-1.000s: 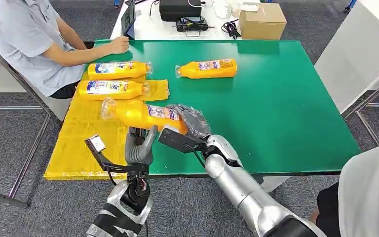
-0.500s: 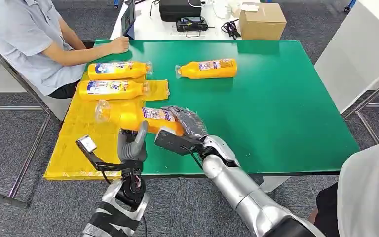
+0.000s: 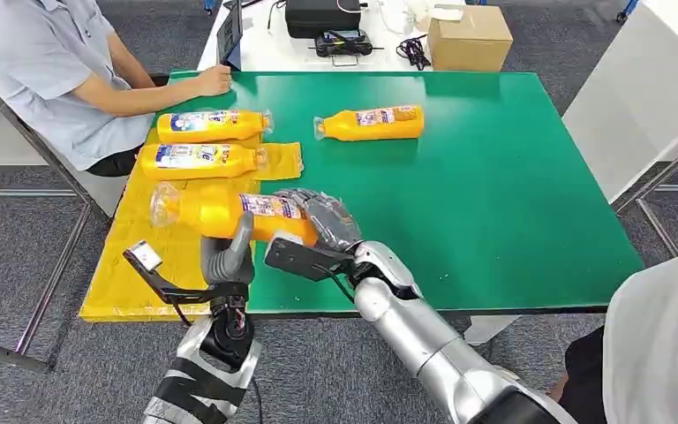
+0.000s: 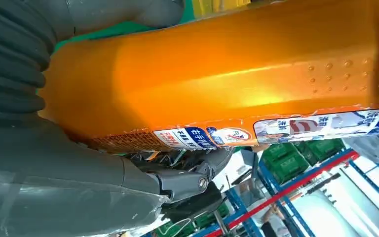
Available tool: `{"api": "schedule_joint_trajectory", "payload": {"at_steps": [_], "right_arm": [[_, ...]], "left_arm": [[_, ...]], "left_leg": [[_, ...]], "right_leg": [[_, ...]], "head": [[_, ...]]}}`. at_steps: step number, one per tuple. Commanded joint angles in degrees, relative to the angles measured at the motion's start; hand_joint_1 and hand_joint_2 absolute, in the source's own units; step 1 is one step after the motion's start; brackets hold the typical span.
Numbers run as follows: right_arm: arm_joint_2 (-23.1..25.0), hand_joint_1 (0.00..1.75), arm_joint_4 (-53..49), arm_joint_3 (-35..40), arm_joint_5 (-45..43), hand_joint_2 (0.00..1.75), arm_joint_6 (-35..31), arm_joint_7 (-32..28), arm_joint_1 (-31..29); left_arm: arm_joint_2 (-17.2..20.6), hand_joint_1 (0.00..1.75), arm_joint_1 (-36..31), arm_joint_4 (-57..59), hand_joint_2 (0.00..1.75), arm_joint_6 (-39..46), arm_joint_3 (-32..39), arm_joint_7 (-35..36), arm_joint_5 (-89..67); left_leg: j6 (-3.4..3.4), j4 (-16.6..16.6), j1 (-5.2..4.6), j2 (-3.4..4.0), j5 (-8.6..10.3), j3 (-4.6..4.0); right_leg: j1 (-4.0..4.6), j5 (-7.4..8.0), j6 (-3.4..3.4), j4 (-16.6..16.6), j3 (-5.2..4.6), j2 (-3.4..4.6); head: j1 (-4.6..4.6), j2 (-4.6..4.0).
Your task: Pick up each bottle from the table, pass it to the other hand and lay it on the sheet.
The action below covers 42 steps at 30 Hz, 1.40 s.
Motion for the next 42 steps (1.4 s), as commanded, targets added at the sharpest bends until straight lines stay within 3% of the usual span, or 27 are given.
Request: {"api": "schedule_joint_trajectory", "payload": {"at_steps": [1, 7, 8, 9, 10, 12, 23, 24, 26, 29, 32, 33, 36, 39, 42], "right_arm": [[-0.37, 1.75, 2.14, 3.07, -1.98, 1.75, 1.79, -0.79, -3.13], [-0.35, 1.75, 2.43, 2.9, -2.3, 1.75, 1.73, -0.91, -2.97], [-0.34, 1.66, 2.52, 2.76, -2.49, 1.75, 1.74, -0.97, -2.9], [-0.25, 1.38, 2.6, 2.55, -2.96, 1.75, 1.84, -1.24, -2.69], [-0.23, 0.44, 2.54, 2.35, -3.54, 1.75, 2.06, -1.63, -2.46], [-0.26, 0.0, 2.62, 2.4, -3.53, 1.75, 2.12, -1.63, -2.45], [-0.35, 0.0, 2.73, 1.31, -6.26, 1.75, 3.31, -3.1, -1.18], [-0.51, 0.0, 2.39, 0.88, -6.48, 1.75, 2.72, -3.29, -0.41], [-0.99, 0.0, 1.67, 0.06, -6.54, 1.75, 1.48, -3.27, 1.01], [-1.8, 0.0, 0.45, -1.53, -6.79, 1.75, -0.94, -3.83, 4.16], [-3.77, 0.0, -1.86, -5.49, -7.21, 1.75, -5.05, -4.88, 8.75], [-4.38, 0.0, -2.47, -6.94, -7.41, 1.75, -5.81, -5.6, 9.75], [-6.24, 0.0, -4.9, -12.76, -6.94, 1.75, -9.27, -7.06, 13.01], [-7.04, 0.0, -6.98, -17.49, -6.02, 1.75, -9.19, -7.74, 15.39], [-7.89, 0.0, -10.23, -21.67, -5.52, 1.75, -8.92, -7.82, 18.31]], "left_arm": [[0.13, 1.75, -2.83, 2.0, 1.75, 0.41, 2.01, -0.5, -1.62], [0.28, 1.75, -2.8, 1.82, 1.75, 0.49, 2.3, -0.47, -1.65], [0.36, 1.75, -2.8, 1.75, 1.75, 0.77, 2.36, -0.65, -1.95], [0.41, 1.75, -2.71, 1.62, 1.75, 0.97, 2.56, -0.77, -2.21], [0.39, 1.75, -2.62, 1.58, 1.75, 1.08, 2.66, -0.83, -2.29], [0.46, 1.75, -2.55, 1.58, 1.75, 1.09, 2.78, -0.83, -2.27], [0.48, 1.75, -1.89, 0.96, 1.75, 0.48, 2.67, -0.8, -2.42], [0.52, 1.75, -1.63, 0.63, 1.75, 1.65, 2.92, -1.15, -3.14], [0.68, 1.75, -1.2, -0.06, 1.75, 4.58, 3.41, -1.23, -4.7], [1.37, 1.75, -0.72, -0.61, 1.75, 9.54, 3.91, -1.17, -8.28], [2.12, 1.75, -0.91, 0.47, 1.75, 21.83, 3.54, -3.43, -21.49], [2.3, 1.66, -0.95, 0.34, 1.75, 24.6, 3.88, -4.94, -25.34], [5.29, 1.75, -3.94, 6.49, 1.75, 34.58, 3.56, -3.12, -41.52], [5.06, 1.75, -6.66, 13.99, 1.75, 37.82, 9.05, -1.44, -53.89], [6.24, 1.75, -7.85, 15.66, 1.75, 35.93, 13.3, -0.5, -52.77]], "left_leg": [[-0.08, 0.02, 0.02, 0.04, -0.07, 0.16], [-0.05, 0.0, 0.02, 0.02, -0.02, 0.06], [-0.12, 0.04, 0.05, 0.06, -0.14, 0.32], [-0.05, 0.0, 0.02, 0.05, -0.03, 0.08], [-0.07, -0.01, 0.02, 0.07, -0.07, 0.18], [-0.06, -0.01, 0.01, 0.05, -0.04, 0.12], [-0.07, -0.03, 0.04, 0.01, -0.06, 0.19], [-0.15, -0.03, 0.07, 0.03, -0.16, 0.48], [-0.05, -0.03, 0.03, -0.02, -0.03, 0.12], [-0.09, -0.09, 0.04, -0.03, -0.06, 0.31], [-0.08, -0.11, 0.05, -0.12, -0.04, 0.29], [-0.05, -0.13, 0.03, -0.17, -0.01, 0.24], [-0.07, -0.08, 0.05, -0.16, -0.07, 0.3], [-0.08, -0.12, 0.02, -0.28, 0.0, 0.29], [-0.05, -0.1, -0.01, -0.17, 0.03, 0.12]], "right_leg": [[0.03, -0.08, -0.12, 0.05, 0.13, 0.02], [0.02, -0.02, -0.06, 0.01, 0.05, 0.01], [0.07, -0.13, -0.17, 0.05, 0.29, 0.03], [0.03, -0.02, -0.08, 0.0, 0.06, 0.04], [0.03, -0.05, -0.1, 0.01, 0.15, 0.06], [0.02, -0.03, -0.08, 0.0, 0.1, 0.03], [0.04, -0.06, -0.1, -0.03, 0.18, -0.01], [0.09, -0.16, -0.22, -0.03, 0.46, 0.0], [0.04, -0.03, -0.07, -0.05, 0.12, -0.03], [0.05, -0.08, -0.12, -0.1, 0.31, -0.05], [0.06, -0.08, -0.11, -0.13, 0.32, -0.13], [0.04, -0.06, -0.08, -0.14, 0.28, -0.18], [0.06, -0.12, -0.12, -0.1, 0.35, -0.19], [0.03, -0.08, -0.12, -0.15, 0.37, -0.29], [-0.01, -0.03, -0.07, -0.1, 0.15, -0.17]], "head": [[0.0, 0.0], [0.0, 0.0], [0.0, 0.0], [0.0, 0.0], [0.0, 0.0], [0.0, 0.0], [0.0, 0.0], [0.0, 0.0], [0.02, 0.0], [-0.02, 0.0], [0.0, 0.0], [0.0, 0.0], [0.0, 0.0], [-0.02, 0.0], [0.02, 0.0]]}}
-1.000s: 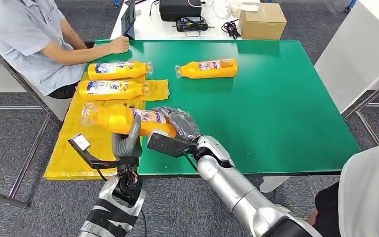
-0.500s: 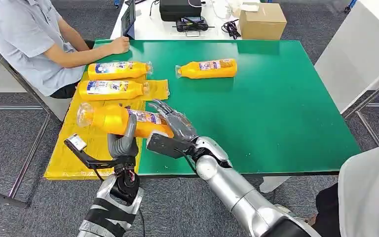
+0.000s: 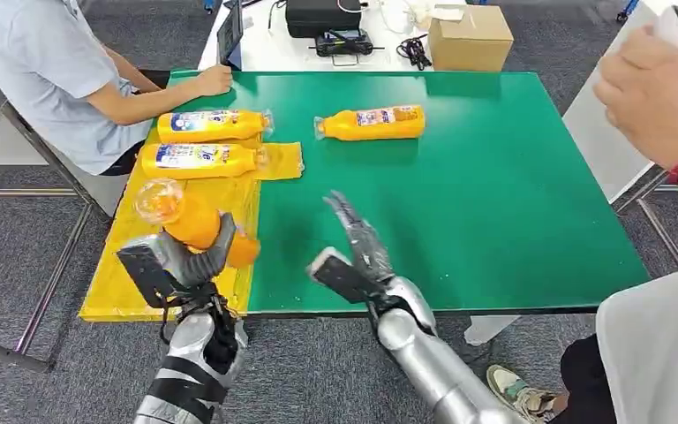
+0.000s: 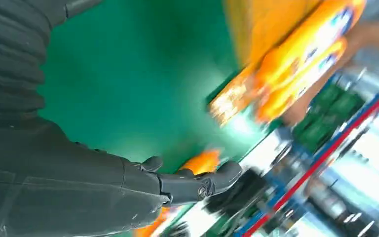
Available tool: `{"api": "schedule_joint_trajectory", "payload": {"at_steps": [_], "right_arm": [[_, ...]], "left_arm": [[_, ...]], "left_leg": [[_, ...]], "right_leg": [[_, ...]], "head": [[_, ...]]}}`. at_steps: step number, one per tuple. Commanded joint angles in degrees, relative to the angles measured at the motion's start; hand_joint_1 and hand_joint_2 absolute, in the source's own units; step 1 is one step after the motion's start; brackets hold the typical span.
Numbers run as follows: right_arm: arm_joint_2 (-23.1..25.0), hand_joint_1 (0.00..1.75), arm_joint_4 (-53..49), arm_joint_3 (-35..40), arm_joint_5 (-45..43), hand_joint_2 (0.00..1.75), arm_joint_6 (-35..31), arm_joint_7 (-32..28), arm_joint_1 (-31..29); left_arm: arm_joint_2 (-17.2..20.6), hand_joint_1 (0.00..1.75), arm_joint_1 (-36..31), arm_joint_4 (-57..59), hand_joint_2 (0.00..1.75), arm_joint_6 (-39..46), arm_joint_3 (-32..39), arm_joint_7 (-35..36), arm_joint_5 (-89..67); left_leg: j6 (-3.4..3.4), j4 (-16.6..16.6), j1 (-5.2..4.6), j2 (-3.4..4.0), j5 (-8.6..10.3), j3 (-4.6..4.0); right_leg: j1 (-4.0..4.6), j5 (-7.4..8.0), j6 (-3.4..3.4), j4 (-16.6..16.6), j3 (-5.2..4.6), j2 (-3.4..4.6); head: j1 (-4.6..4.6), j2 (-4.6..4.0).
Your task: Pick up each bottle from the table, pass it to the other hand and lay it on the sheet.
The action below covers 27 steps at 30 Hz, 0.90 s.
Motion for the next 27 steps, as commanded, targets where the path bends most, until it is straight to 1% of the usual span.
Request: {"api": "schedule_joint_trajectory", "payload": {"at_steps": [1, 2, 3, 4, 5, 6, 9, 10, 11, 12, 13, 14, 15, 16, 17, 19, 20, 22, 23, 27], "right_arm": [[-4.82, 0.0, -6.85, -13.85, 1.3, 1.75, -0.31, -0.92, 6.95], [-4.66, 0.0, -7.73, -15.27, 1.38, 1.75, -0.22, -0.89, 7.77], [-4.66, 0.0, -7.92, -16.66, 1.68, 1.75, -0.36, -0.67, 8.43], [-4.83, 0.0, -7.92, -17.24, 1.73, 1.75, -0.32, -0.7, 8.82], [-4.72, 0.0, -7.83, -18.01, 1.86, 1.75, -0.12, -0.85, 9.09], [-4.73, 0.0, -7.64, -18.82, 2.31, 1.75, 0.04, -1.1, 9.43], [-4.62, 0.0, -7.42, -19.16, 2.51, 1.75, 0.19, -1.34, 9.46], [-4.37, 0.0, -7.3, -19.47, 2.53, 1.75, 0.75, -1.59, 9.39], [-4.37, 0.0, -7.3, -19.47, 2.53, 1.75, 0.75, -1.59, 9.39], [-4.25, 0.0, -7.2, -19.46, 2.47, 1.75, 1.15, -1.92, 9.22], [-4.25, 0.0, -7.2, -19.46, 2.47, 1.75, 1.15, -1.92, 9.22], [-4.25, 0.0, -7.2, -19.46, 2.47, 1.75, 1.15, -1.92, 9.22], [-4.25, 0.0, -7.2, -19.46, 2.47, 1.75, 1.15, -1.92, 9.22], [-4.25, 0.0, -7.2, -19.46, 2.47, 1.75, 1.15, -1.92, 9.22], [-4.12, 0.0, -7.25, -19.36, 2.44, 1.75, 1.28, -2.06, 9.09], [-3.97, 0.0, -6.75, -19.19, 2.37, 1.75, 1.76, -2.24, 8.53], [-3.97, 0.0, -6.75, -19.19, 2.37, 1.75, 1.76, -2.24, 8.53], [-3.97, 0.0, -6.75, -19.19, 2.37, 1.75, 1.76, -2.24, 8.53], [-3.77, 0.0, -6.28, -19.07, 2.37, 1.75, 1.89, -2.21, 8.09], [-3.74, 0.0, -6.06, -19.09, 2.33, 1.75, 1.85, -2.32, 7.99]], "left_arm": [[5.11, 1.75, -7.58, 15.19, 1.75, 3.24, 9.48, 3.17, -11.93], [5.5, 1.75, -7.74, 15.71, 1.75, 5.21, 9.63, 4.01, -14.96], [6.09, 1.75, -8.09, 16.89, 1.75, 5.59, 11.46, 8.09, -24.85], [5.84, 1.75, -8.12, 17.28, 1.75, 5.59, 12.15, 9.03, -28.11], [5.58, 1.75, -8.06, 17.53, 1.75, 5.59, 15.44, 11.62, -37.32], [5.3, 1.75, -8.71, 19.8, 1.75, 5.59, 17.15, 13.15, -44.79], [5.33, 1.75, -9.12, 21.11, 1.75, 5.59, 18.38, 12.99, -47.0], [5.98, 1.75, -9.49, 22.47, 1.75, 5.59, 18.53, 16.51, -57.35], [5.98, 1.75, -9.49, 22.47, 1.75, 5.59, 18.53, 16.51, -57.35], [7.09, 1.75, -10.33, 25.16, 1.75, 5.59, 17.21, 18.12, -62.85], [7.09, 1.75, -10.33, 25.16, 1.75, 5.59, 17.21, 18.12, -62.85], [7.09, 1.75, -10.33, 25.16, 1.75, 5.59, 17.21, 18.12, -62.85], [7.09, 1.75, -10.33, 25.16, 1.75, 5.59, 17.21, 18.12, -62.85], [7.09, 1.75, -10.33, 25.16, 1.75, 5.59, 17.21, 18.12, -62.85], [7.27, 1.75, -10.3, 25.16, 1.75, 5.59, 17.07, 18.45, -64.91], [8.32, 1.75, -10.76, 26.15, 1.75, 5.59, 14.42, 21.39, -74.36], [8.32, 1.75, -10.76, 26.15, 1.75, 5.59, 14.42, 21.39, -74.36], [8.32, 1.75, -10.76, 26.15, 1.75, 5.59, 14.42, 21.39, -74.36], [8.4, 1.75, -10.94, 27.11, 1.75, 5.59, 13.85, 21.38, -75.11], [8.38, 1.75, -11.16, 27.66, 1.75, 5.59, 13.57, 21.38, -75.4]], "left_leg": [[-0.06, -0.08, 0.02, -0.08, 0.02, 0.16], [-0.1, -0.12, 0.04, -0.1, 0.0, 0.31], [-0.07, -0.09, 0.02, -0.05, 0.01, 0.19], [-0.11, -0.11, 0.03, -0.06, -0.03, 0.32], [-0.09, -0.09, 0.02, -0.04, -0.02, 0.25], [-0.06, -0.07, 0.01, -0.03, -0.01, 0.19], [-0.07, -0.08, 0.03, 0.01, -0.05, 0.26], [-0.05, -0.05, 0.02, 0.04, -0.03, 0.17], [-0.04, -0.05, 0.01, 0.08, -0.02, 0.14], [-0.08, -0.06, 0.03, 0.13, -0.08, 0.31], [-0.12, -0.1, 0.04, 0.18, -0.11, 0.46], [-0.06, -0.06, 0.01, 0.08, -0.01, 0.15], [-0.1, -0.06, 0.03, 0.07, -0.05, 0.29], [-0.08, -0.04, 0.03, 0.03, -0.01, 0.17], [-0.1, -0.04, 0.05, 0.01, -0.04, 0.25], [-0.07, -0.03, 0.02, 0.09, -0.03, 0.16], [-0.11, -0.04, 0.05, 0.12, -0.08, 0.29], [-0.07, -0.02, 0.04, 0.05, -0.03, 0.13], [-0.1, -0.02, 0.05, 0.07, -0.08, 0.28], [-0.1, -0.03, 0.04, 0.1, -0.09, 0.28]], "right_leg": [[0.02, -0.02, -0.08, -0.06, 0.18, -0.09], [0.04, -0.05, -0.14, -0.09, 0.33, -0.12], [0.02, -0.02, -0.09, -0.06, 0.2, -0.07], [0.04, -0.07, -0.14, -0.08, 0.33, -0.09], [0.04, -0.06, -0.12, -0.05, 0.25, -0.07], [0.02, -0.05, -0.08, -0.03, 0.18, -0.05], [0.04, -0.06, -0.1, -0.04, 0.24, -0.02], [0.03, -0.03, -0.07, -0.02, 0.16, 0.01], [0.02, -0.01, -0.06, -0.02, 0.12, 0.05], [0.05, -0.06, -0.12, -0.04, 0.27, 0.09], [0.06, -0.08, -0.16, -0.06, 0.4, 0.14], [0.02, -0.01, -0.07, -0.01, 0.12, 0.04], [0.04, -0.06, -0.13, -0.01, 0.25, 0.02], [0.03, -0.03, -0.1, -0.01, 0.15, -0.02], [0.06, -0.07, -0.13, -0.01, 0.24, -0.04], [0.03, -0.03, -0.09, 0.0, 0.13, 0.05], [0.06, -0.07, -0.14, -0.01, 0.25, 0.07], [0.04, -0.04, -0.09, 0.01, 0.12, 0.01], [0.06, -0.09, -0.15, 0.01, 0.26, 0.02], [0.06, -0.09, -0.15, 0.01, 0.24, 0.05]], "head": [[0.0, 0.0], [0.0, 0.0], [0.0, 0.0], [0.02, 0.0], [-0.02, 0.0], [0.0, 0.0], [0.0, 0.0], [0.0, 0.0], [0.0, 0.0], [0.0, 0.0], [0.02, 0.0], [0.0, 0.0], [-0.02, 0.0], [0.0, 0.0], [-0.02, 0.0], [0.0, 0.0], [0.0, 0.0], [0.0, 0.0], [0.0, 0.0], [0.0, 0.0]]}}
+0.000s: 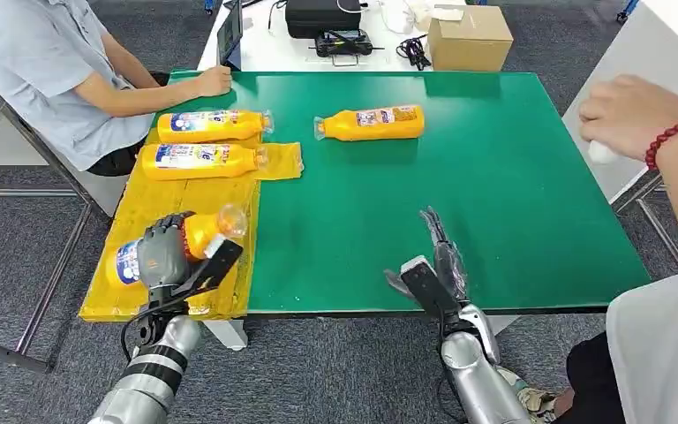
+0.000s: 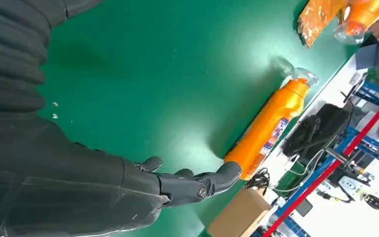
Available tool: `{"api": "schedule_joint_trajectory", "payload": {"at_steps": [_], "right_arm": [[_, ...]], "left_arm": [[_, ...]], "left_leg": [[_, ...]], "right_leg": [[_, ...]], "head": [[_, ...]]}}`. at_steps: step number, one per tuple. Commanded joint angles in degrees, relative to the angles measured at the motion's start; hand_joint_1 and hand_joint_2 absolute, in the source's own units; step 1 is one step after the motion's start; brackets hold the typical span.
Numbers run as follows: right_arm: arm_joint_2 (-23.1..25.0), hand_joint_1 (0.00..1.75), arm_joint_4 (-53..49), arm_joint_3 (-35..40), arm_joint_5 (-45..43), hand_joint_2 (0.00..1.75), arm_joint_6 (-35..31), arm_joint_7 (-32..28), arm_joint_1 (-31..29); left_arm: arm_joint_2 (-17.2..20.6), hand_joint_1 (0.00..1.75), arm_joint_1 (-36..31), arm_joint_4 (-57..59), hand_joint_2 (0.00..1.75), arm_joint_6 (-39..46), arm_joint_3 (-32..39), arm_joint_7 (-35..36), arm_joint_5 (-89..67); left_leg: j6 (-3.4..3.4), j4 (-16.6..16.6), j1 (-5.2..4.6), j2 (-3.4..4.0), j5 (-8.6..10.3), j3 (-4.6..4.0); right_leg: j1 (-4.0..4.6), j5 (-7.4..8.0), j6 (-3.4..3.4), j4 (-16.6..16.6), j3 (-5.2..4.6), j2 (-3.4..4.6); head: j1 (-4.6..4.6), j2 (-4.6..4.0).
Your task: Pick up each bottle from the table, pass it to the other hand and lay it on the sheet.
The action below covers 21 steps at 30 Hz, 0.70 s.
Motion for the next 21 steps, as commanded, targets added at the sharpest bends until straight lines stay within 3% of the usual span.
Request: {"api": "schedule_joint_trajectory", "payload": {"at_steps": [1, 2, 3, 4, 6, 7, 9, 11, 14, 16, 21], "right_arm": [[0.31, 0.0, 2.11, -0.97, -0.33, 1.75, 0.55, -0.55, -2.12], [0.36, 0.0, 2.34, -0.97, -0.38, 1.75, 0.56, -0.69, -2.19], [0.85, 0.0, 4.34, -1.11, -0.5, 1.75, 0.34, -1.18, -3.32], [0.9, 0.0, 4.56, -1.11, -0.52, 1.75, 0.34, -1.25, -3.5], [1.06, 0.0, 5.51, -1.35, -0.78, 1.75, 0.14, -1.59, -4.0], [1.1, 0.0, 6.3, -1.43, -0.87, 1.75, 0.1, -1.8, -4.33], [1.3, 0.0, 8.18, -1.83, -1.16, 1.75, -0.04, -2.17, -5.13], [1.47, 0.0, 9.63, -2.19, -1.42, 1.75, -0.3, -2.72, -5.72], [1.47, 0.0, 10.24, -2.37, -1.47, 1.75, -0.58, -3.03, -5.93], [1.45, 0.0, 10.76, -2.71, -1.69, 1.75, -0.71, -3.22, -5.96], [1.42, 0.0, 12.09, -3.21, -1.63, 1.75, -1.35, -3.73, -6.62]], "left_arm": [[2.57, 1.75, -4.48, 8.88, 1.75, -0.13, -2.87, 0.91, -3.51], [2.51, 1.75, -5.16, 10.74, 1.75, -0.13, -3.63, 1.2, -3.8], [1.86, 1.5, -8.4, 21.91, 1.75, -1.64, -8.35, 2.98, -4.16], [1.86, 1.26, -8.45, 22.37, 1.75, -2.09, -8.48, 2.76, -3.99], [1.91, 0.37, -8.74, 23.77, 1.75, -3.52, -8.94, 2.36, -3.5], [2.02, 0.16, -8.81, 24.46, 1.75, -3.76, -9.35, 2.24, -3.18], [2.58, 0.26, -9.12, 25.68, 1.75, -6.62, -10.42, 3.39, -3.37], [3.04, 0.1, -9.09, 26.2, 1.75, -7.87, -11.28, 3.43, -3.59], [3.37, 0.14, -8.97, 26.53, 1.75, -8.48, -12.09, 3.15, -3.95], [3.33, 0.0, -8.7, 26.61, 1.75, -9.21, -12.54, 3.0, -3.92], [3.73, 0.0, -8.67, 27.55, 1.75, -11.77, -14.29, 5.09, -4.85]], "left_leg": [[-0.1, -0.02, 0.04, 0.06, -0.1, 0.29], [-0.05, -0.02, 0.01, 0.04, -0.04, 0.12], [-0.09, -0.04, 0.02, 0.07, -0.09, 0.26], [-0.07, -0.05, 0.01, -0.06, -0.04, 0.2], [-0.08, -0.03, 0.01, 0.06, -0.06, 0.25], [-0.06, -0.04, 0.0, 0.05, -0.04, 0.16], [-0.08, -0.05, 0.0, 0.07, -0.07, 0.27], [-0.06, -0.04, 0.02, 0.08, -0.03, 0.14], [-0.11, -0.03, 0.06, 0.12, -0.11, 0.33], [-0.07, -0.07, 0.03, 0.1, -0.05, 0.25], [-0.07, -0.1, 0.0, 0.14, -0.05, 0.44]], "right_leg": [[0.05, -0.1, -0.15, 0.0, 0.25, 0.04], [0.02, -0.04, -0.08, -0.01, 0.1, 0.02], [0.03, -0.08, -0.12, -0.01, 0.23, 0.05], [0.02, -0.07, -0.1, -0.03, 0.21, -0.08], [0.02, -0.05, -0.11, -0.02, 0.22, 0.05], [0.01, -0.03, -0.08, -0.02, 0.14, 0.05], [0.0, -0.05, -0.11, -0.03, 0.25, 0.06], [0.01, 0.0, -0.08, -0.03, 0.12, 0.07], [0.07, -0.07, -0.16, -0.03, 0.31, 0.1], [0.03, -0.02, -0.1, -0.06, 0.23, 0.1], [0.0, -0.01, -0.11, -0.07, 0.42, 0.15]], "head": [[0.0, 0.0], [0.0, 0.0], [0.0, 0.0], [0.0, 0.0], [0.0, 0.0], [0.02, 0.0], [0.0, 0.0], [-0.02, 0.0], [-0.02, 0.0], [0.0, 0.0], [0.0, 0.0]]}}
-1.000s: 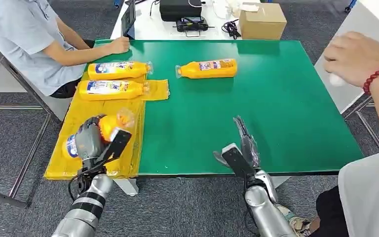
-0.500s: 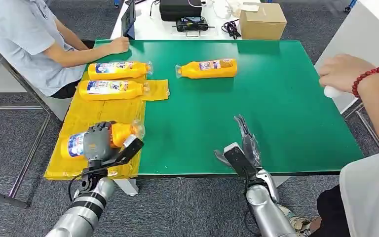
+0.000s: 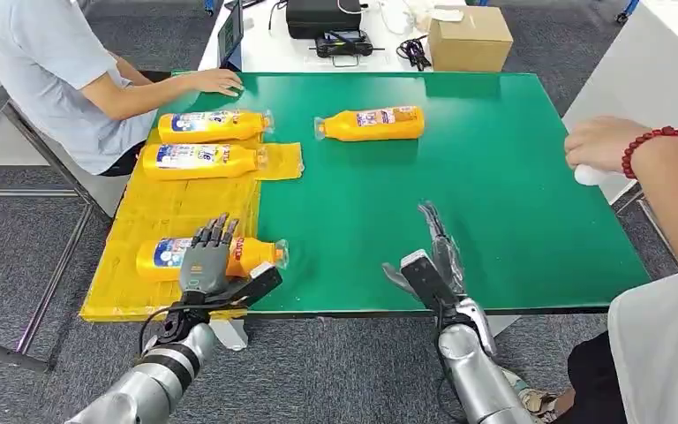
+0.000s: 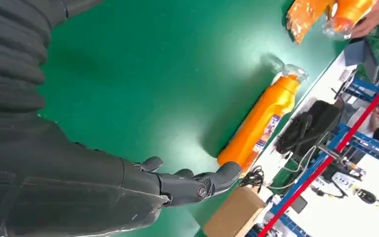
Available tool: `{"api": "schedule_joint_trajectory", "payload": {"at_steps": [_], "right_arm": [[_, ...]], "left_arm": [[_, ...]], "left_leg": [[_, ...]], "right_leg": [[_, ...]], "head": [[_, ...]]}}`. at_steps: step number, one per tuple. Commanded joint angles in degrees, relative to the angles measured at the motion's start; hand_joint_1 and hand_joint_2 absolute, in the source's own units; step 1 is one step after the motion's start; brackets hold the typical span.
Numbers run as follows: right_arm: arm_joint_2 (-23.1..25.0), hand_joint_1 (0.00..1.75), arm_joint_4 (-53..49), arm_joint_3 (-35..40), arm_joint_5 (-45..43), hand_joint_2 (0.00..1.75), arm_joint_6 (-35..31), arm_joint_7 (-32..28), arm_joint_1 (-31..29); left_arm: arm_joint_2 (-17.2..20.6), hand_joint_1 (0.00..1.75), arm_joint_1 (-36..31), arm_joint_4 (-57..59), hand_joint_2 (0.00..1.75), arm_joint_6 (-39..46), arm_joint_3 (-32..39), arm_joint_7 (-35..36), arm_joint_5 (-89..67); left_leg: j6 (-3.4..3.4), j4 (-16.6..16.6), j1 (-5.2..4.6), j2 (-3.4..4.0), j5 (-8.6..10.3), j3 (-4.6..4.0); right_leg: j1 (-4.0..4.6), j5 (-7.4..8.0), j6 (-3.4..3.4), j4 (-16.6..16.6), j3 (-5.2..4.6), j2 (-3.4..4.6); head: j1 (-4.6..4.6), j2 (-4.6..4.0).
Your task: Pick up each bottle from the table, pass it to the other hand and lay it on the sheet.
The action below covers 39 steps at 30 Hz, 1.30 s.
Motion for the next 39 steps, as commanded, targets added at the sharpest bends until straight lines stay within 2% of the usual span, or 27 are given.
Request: {"api": "schedule_joint_trajectory", "payload": {"at_steps": [1, 12, 16, 20, 22, 23, 26, 32, 39], "right_arm": [[0.62, 0.0, 7.55, -2.22, -0.26, 1.75, -0.76, -0.94, -3.66], [0.26, 0.0, 6.98, -2.99, -0.15, 1.75, -1.01, -0.78, -3.11], [0.05, 0.0, 6.37, -3.85, 0.23, 1.75, -1.27, -0.27, -2.35], [-0.08, 0.0, 6.33, -3.93, 0.22, 1.75, -1.24, -0.27, -2.26], [-0.02, 0.0, 5.65, -4.27, 0.24, 1.75, -0.96, -0.19, -1.87], [-0.18, 0.0, 4.55, -4.89, 0.74, 1.75, -1.07, 0.29, -1.07], [-0.39, 0.0, 3.86, -6.11, 1.38, 1.75, -0.65, 0.38, -0.36], [-0.38, 0.0, 4.07, -6.71, 1.95, 1.75, -0.79, -0.03, -0.07], [-0.58, 0.0, 2.81, -8.35, 2.28, 1.75, -1.32, -0.39, 1.99]], "left_arm": [[2.18, 0.0, -1.25, 7.36, 1.75, -3.76, -5.25, 1.89, -0.73], [1.84, 0.0, -1.51, 6.34, 1.75, -8.55, -6.45, 1.39, -0.5], [1.32, 0.0, -2.66, 5.18, 1.75, -14.16, -8.51, 3.03, -1.32], [1.28, 0.0, -2.81, 5.07, 1.75, -14.42, -8.57, 3.01, -1.32], [1.68, 0.0, -2.87, 4.36, 1.75, -16.72, -9.94, 3.66, -1.92], [1.8, 0.0, -3.25, 3.43, 1.75, -20.99, -11.79, 4.9, -2.23], [3.03, 0.0, -3.65, 1.26, 1.75, -26.43, -16.59, 4.77, -1.92], [3.98, 0.0, -2.95, -2.16, 1.75, -26.83, -19.9, 3.25, 1.08], [7.4, 0.0, -3.32, -11.56, 1.75, -31.03, -27.5, 3.52, 5.53]], "left_leg": [[-0.06, -0.08, 0.01, 0.18, -0.05, 0.28], [-0.07, -0.12, 0.0, 0.13, -0.01, 0.7], [-0.04, -0.08, -0.01, 0.06, -0.01, 0.69], [-0.08, -0.12, 0.01, 0.04, 0.0, 0.78], [-0.07, -0.09, -0.01, -0.05, 0.01, 0.85], [-0.1, -0.1, 0.02, 0.03, 0.01, 0.83], [-0.05, -0.07, -0.01, -0.13, 0.01, 0.85], [-0.04, -0.1, -0.03, -0.07, -0.01, 0.92], [-0.04, -0.06, -0.02, -0.12, -0.01, 0.84]], "right_leg": [[0.02, 0.01, -0.09, -0.07, 0.22, 0.17], [0.0, 0.02, -0.12, -0.09, 0.65, 0.12], [0.0, 0.01, -0.08, -0.07, 0.67, 0.06], [0.02, 0.01, -0.15, -0.12, 0.75, 0.03], [-0.01, 0.01, -0.12, -0.08, 0.84, -0.06], [0.03, 0.04, -0.17, -0.1, 0.82, 0.01], [-0.02, -0.01, -0.09, -0.08, 0.86, -0.12], [-0.04, 0.0, -0.08, -0.08, 0.93, -0.06], [-0.02, -0.02, -0.08, -0.04, 0.85, -0.12]], "head": [[0.0, 0.0], [0.0, 0.0], [0.0, 0.0], [-0.02, 0.0], [0.0, 0.0], [0.0, 0.0], [-0.02, 0.0], [0.0, 0.0], [0.0, 0.0]]}}
